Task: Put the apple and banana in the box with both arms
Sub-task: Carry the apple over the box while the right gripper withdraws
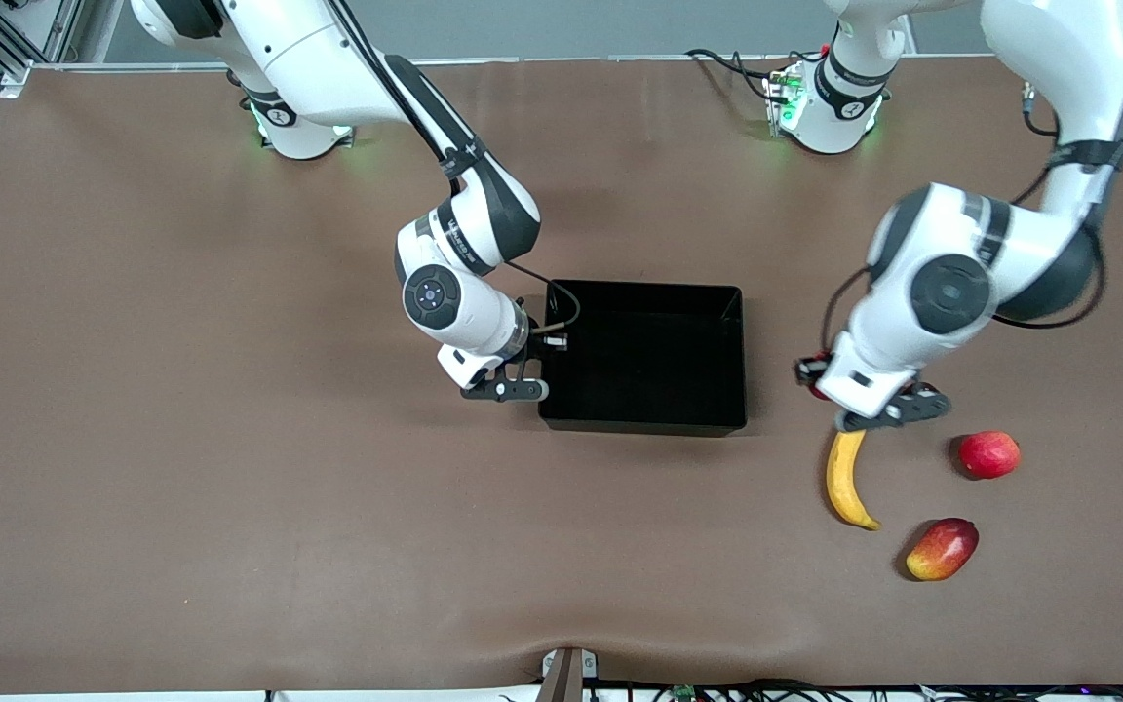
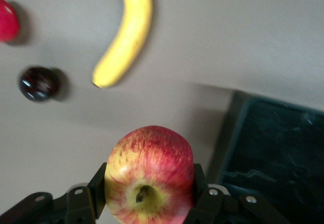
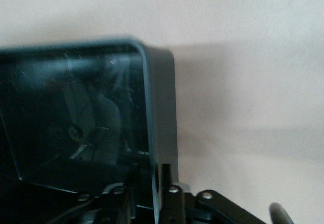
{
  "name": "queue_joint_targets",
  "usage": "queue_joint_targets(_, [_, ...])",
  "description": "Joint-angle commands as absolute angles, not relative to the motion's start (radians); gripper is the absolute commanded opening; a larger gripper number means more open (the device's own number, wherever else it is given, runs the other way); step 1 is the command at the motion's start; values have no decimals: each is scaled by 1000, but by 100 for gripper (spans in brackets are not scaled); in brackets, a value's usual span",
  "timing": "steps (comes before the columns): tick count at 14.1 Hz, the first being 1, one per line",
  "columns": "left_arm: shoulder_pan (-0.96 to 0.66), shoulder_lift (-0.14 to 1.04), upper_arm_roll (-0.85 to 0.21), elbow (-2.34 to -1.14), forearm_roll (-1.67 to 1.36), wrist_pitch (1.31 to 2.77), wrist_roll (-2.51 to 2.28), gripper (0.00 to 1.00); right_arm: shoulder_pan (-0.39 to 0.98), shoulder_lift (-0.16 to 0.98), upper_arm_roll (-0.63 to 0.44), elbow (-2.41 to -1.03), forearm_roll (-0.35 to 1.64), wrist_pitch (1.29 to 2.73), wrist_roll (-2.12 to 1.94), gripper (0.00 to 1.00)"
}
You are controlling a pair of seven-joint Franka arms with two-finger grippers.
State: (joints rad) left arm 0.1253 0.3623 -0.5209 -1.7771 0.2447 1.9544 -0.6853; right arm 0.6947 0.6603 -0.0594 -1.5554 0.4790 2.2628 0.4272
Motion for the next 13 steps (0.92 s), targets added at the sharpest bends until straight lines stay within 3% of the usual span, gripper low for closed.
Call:
queue_joint_targets(1, [106,334,-569,-1896,245,2078,-820,0,678,621,-116,-1504,448,2151,431,100])
queue_joint_targets(6, [-14,374,-572,-1956,264,2207,-974,0,629,609,-304,-1228,428,1719,359,100])
queue_joint_targets(13, [-61,509,-572,-1963,469,2301,-1069,0,410,462,-396,-1172,428,1410,304,100])
